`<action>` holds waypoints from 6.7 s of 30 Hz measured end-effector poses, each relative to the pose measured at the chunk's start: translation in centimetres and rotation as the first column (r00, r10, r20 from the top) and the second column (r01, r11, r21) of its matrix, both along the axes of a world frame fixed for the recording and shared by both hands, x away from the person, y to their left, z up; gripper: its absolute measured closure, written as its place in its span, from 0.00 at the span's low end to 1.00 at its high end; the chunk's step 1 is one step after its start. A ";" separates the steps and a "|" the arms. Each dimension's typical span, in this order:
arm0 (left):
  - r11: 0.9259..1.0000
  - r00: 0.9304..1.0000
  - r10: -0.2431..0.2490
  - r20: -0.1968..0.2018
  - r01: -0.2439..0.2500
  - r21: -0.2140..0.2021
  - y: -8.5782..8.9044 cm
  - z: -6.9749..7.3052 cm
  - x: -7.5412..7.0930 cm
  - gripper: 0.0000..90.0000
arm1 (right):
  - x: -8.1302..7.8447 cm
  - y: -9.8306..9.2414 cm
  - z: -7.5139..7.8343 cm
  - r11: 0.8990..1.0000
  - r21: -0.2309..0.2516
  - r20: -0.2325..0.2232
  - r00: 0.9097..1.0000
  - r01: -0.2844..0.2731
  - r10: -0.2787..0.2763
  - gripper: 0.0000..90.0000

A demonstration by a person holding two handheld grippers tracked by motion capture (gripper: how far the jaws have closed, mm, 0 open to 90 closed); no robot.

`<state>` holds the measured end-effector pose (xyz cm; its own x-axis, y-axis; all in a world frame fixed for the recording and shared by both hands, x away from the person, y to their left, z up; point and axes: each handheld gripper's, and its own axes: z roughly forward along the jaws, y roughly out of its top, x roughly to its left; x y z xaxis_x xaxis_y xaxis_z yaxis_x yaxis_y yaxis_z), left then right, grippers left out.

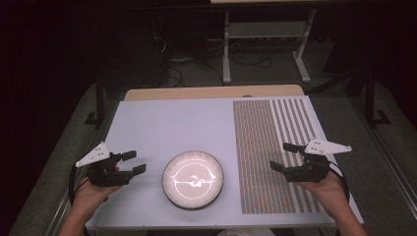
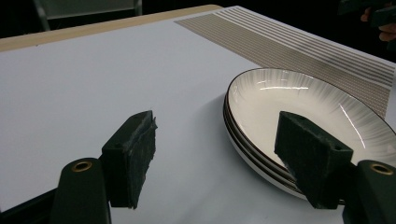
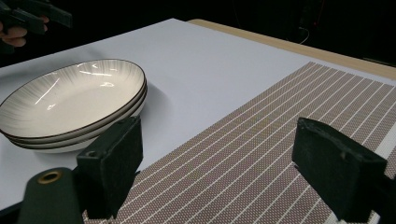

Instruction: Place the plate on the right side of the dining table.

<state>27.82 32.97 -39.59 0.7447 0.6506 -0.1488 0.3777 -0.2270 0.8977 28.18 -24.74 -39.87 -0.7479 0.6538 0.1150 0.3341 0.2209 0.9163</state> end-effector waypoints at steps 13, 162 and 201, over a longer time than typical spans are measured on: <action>1.000 1.000 0.006 -0.009 -0.006 -0.003 0.0 0.1 0.0 0.31 | 0.1 0.0 -0.1 1.000 -0.007 -0.014 1.000 -0.002 0.002 0.22; 0.998 0.961 0.055 -0.271 -0.050 0.023 -4.5 0.9 -0.4 0.37 | -0.5 15.7 -0.6 0.921 -0.190 -0.363 0.896 -0.341 0.257 1.00; 0.989 0.930 0.147 -0.336 -0.127 0.080 -4.8 1.1 -0.5 0.49 | -0.1 17.8 -1.4 0.920 -0.213 -0.343 0.906 -0.330 0.246 1.00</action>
